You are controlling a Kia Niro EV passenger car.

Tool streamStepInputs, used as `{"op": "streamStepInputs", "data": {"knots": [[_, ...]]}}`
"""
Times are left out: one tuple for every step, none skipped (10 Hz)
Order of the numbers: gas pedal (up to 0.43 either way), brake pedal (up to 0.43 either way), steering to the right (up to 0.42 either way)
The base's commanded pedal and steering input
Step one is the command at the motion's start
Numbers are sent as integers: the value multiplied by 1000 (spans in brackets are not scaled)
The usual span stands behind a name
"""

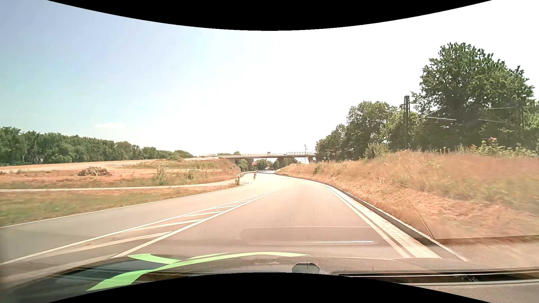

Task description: Follow the waypoints while adhering to traffic rules and regulations

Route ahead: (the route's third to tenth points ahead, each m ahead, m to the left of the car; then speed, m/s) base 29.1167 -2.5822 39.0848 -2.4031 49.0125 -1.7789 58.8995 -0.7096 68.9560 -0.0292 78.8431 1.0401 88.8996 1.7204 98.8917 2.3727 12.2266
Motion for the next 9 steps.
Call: {"op": "streamStepInputs", "data": {"knots": [[390, 0, 45], [390, 0, 45], [390, 0, 44], [390, 0, 40], [390, 0, 33], [390, 0, 23], [358, 0, 12], [358, 0, 3], [350, 0, -4]]}}
